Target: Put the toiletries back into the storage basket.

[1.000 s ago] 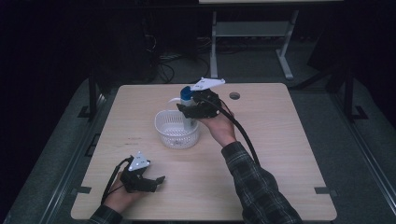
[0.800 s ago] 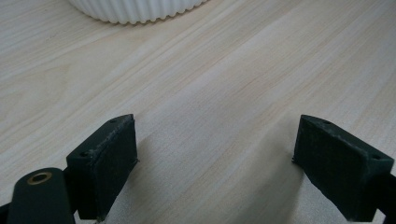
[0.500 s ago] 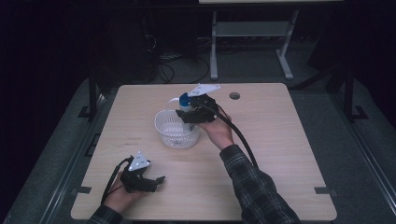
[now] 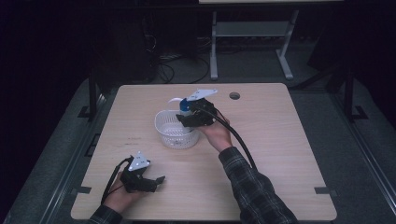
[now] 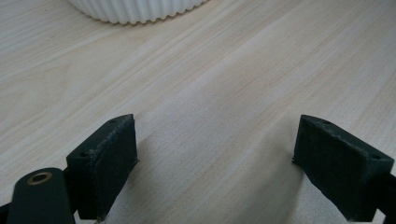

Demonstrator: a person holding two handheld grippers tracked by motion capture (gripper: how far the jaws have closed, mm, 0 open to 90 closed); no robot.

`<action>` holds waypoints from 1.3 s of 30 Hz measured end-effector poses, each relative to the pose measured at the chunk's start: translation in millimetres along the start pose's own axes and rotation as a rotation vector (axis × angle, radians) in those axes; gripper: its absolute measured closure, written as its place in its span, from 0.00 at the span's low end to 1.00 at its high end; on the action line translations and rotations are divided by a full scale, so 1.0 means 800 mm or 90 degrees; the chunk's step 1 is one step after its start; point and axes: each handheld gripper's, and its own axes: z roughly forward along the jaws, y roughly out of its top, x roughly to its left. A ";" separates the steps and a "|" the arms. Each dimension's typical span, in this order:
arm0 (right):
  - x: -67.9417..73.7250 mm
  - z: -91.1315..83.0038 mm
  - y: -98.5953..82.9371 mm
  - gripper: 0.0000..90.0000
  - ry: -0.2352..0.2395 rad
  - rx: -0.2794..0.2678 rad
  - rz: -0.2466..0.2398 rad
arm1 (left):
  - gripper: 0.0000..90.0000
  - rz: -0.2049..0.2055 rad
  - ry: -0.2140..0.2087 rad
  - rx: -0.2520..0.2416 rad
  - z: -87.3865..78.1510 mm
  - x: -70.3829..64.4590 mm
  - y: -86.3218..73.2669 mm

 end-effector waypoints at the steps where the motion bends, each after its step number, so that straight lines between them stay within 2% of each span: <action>1: -0.001 0.001 -0.001 0.36 0.001 0.003 -0.003 | 0.14 0.000 0.000 0.000 0.000 0.000 0.000; 23: -0.001 0.020 -0.022 0.36 0.002 0.041 0.000 | 0.14 -0.001 0.000 0.000 0.000 0.000 0.000; 39: 0.003 0.026 -0.025 0.36 0.002 0.052 -0.011 | 0.14 0.000 0.000 0.001 0.000 0.000 0.000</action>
